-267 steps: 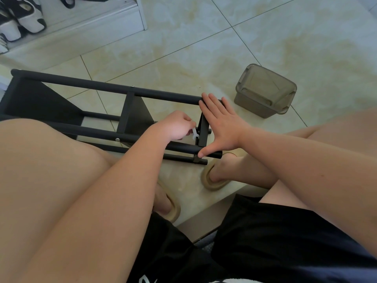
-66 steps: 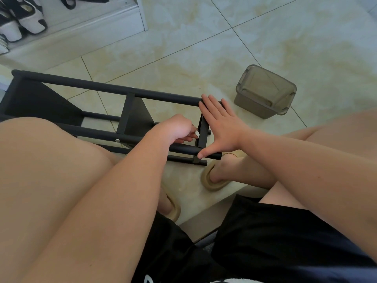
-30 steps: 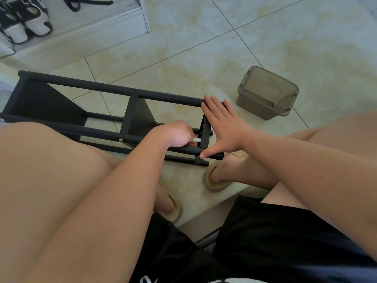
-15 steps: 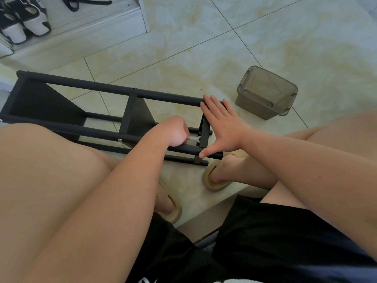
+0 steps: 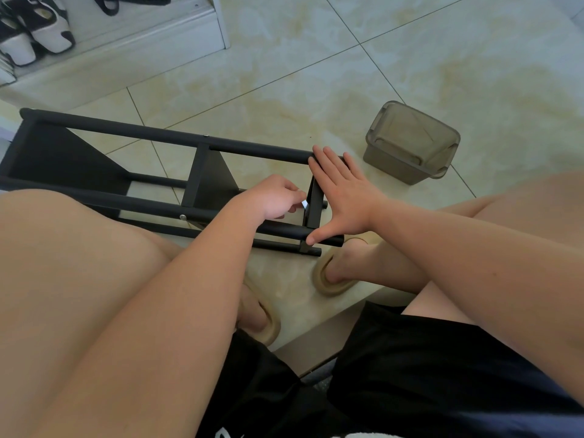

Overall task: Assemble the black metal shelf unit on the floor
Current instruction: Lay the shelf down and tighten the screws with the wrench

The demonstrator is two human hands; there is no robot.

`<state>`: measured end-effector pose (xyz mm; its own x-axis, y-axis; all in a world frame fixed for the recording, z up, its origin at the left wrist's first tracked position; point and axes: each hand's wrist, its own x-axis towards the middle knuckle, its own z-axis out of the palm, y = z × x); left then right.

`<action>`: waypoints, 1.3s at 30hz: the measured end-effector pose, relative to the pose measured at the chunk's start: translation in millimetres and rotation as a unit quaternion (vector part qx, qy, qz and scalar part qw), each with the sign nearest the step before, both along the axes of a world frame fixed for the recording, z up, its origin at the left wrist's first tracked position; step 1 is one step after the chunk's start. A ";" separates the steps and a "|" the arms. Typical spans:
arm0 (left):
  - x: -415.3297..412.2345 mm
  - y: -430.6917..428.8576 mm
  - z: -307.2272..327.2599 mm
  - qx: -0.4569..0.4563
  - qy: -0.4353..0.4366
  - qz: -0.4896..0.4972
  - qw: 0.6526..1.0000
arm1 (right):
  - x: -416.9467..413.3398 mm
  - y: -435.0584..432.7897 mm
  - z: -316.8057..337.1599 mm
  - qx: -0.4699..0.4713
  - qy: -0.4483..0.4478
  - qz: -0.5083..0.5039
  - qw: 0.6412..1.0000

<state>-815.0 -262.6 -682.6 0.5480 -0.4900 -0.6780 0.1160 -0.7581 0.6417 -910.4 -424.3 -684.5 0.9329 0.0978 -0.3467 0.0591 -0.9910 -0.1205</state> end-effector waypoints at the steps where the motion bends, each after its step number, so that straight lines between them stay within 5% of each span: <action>1: -1.1 -2.0 -1.7 -0.010 0.007 0.028 1.000 | 0.1 -0.1 -0.1 0.000 -0.001 0.000 1.000; 10: -7.5 -10.0 0.0 -0.024 -0.011 0.138 0.990 | 0.1 0.2 0.1 0.003 -0.002 0.001 1.000; 39: -11.2 -13.5 14.5 0.010 0.029 0.129 0.991 | -0.1 -0.3 0.1 0.005 -0.006 0.001 1.000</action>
